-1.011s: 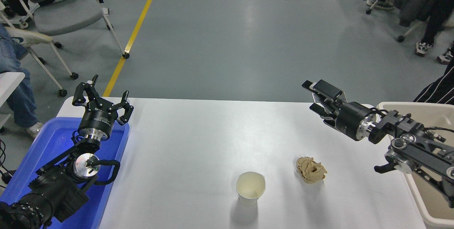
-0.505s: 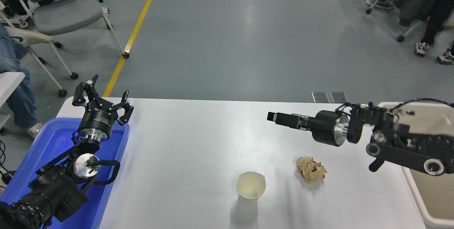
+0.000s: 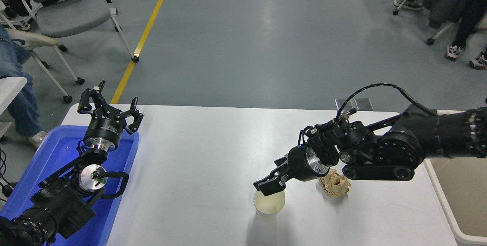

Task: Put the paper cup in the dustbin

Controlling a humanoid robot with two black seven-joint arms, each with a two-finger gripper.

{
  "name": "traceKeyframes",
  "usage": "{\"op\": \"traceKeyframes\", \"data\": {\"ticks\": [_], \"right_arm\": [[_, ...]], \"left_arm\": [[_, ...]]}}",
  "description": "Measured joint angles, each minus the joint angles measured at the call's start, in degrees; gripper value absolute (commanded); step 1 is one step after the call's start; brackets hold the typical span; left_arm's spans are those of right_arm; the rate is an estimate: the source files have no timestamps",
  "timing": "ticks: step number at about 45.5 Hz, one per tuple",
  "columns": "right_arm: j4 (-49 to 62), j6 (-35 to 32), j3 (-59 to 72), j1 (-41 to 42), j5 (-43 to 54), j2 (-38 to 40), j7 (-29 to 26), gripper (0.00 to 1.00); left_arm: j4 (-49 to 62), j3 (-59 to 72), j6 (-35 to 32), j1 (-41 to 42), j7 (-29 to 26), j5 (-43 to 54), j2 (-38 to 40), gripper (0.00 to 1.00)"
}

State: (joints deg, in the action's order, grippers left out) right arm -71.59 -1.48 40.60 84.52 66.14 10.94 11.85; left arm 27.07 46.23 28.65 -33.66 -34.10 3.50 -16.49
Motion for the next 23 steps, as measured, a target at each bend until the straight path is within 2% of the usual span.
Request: {"op": "traceKeyframes", "data": {"ticks": [9,23], "right_arm": [[5.27,1.58,2.63,-3.07,1.45,-2.99,0.06,0.99],[7.71,4.48,4.15,-4.28,2.33,-4.49,0.61,0.99]], "left_arm": [[-0.01,0.00,0.00,0.00,-0.03,0.00,0.00,1.00],[-0.01,0.00,0.00,0.00,-0.02,0.01,-0.02,1.00]]}}
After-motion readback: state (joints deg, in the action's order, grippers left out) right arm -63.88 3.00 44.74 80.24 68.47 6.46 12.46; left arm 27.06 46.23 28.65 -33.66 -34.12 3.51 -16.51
